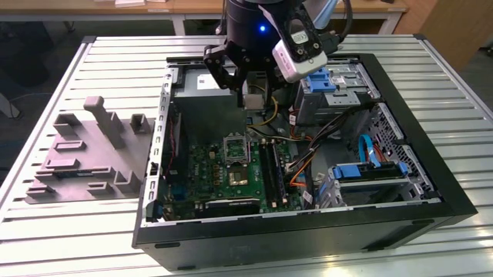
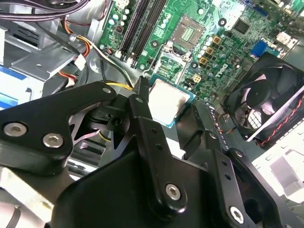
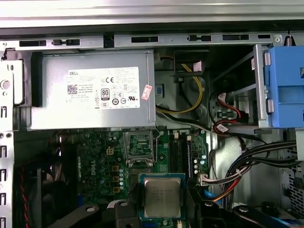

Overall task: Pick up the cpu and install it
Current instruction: 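Place the cpu into insertion slot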

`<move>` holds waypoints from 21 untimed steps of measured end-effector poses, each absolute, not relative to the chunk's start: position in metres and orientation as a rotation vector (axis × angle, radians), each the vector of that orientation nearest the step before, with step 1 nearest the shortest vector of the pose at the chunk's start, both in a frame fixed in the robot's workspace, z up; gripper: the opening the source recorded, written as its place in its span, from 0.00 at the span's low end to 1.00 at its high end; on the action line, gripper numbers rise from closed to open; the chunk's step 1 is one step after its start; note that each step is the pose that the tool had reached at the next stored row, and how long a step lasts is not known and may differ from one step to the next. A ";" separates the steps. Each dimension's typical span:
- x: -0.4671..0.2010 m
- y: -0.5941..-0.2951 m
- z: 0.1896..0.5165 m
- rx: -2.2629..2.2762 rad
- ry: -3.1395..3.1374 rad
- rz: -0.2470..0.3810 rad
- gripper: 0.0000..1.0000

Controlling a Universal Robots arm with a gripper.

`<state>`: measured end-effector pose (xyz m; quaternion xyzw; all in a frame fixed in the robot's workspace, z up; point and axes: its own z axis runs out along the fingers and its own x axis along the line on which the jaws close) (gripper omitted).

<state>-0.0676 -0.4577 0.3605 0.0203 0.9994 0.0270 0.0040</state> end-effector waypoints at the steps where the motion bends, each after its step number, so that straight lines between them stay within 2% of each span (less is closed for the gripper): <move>1: -0.068 -0.458 0.360 0.064 3.132 0.085 0.47; 21: -0.068 -0.460 0.342 0.061 3.133 0.096 0.47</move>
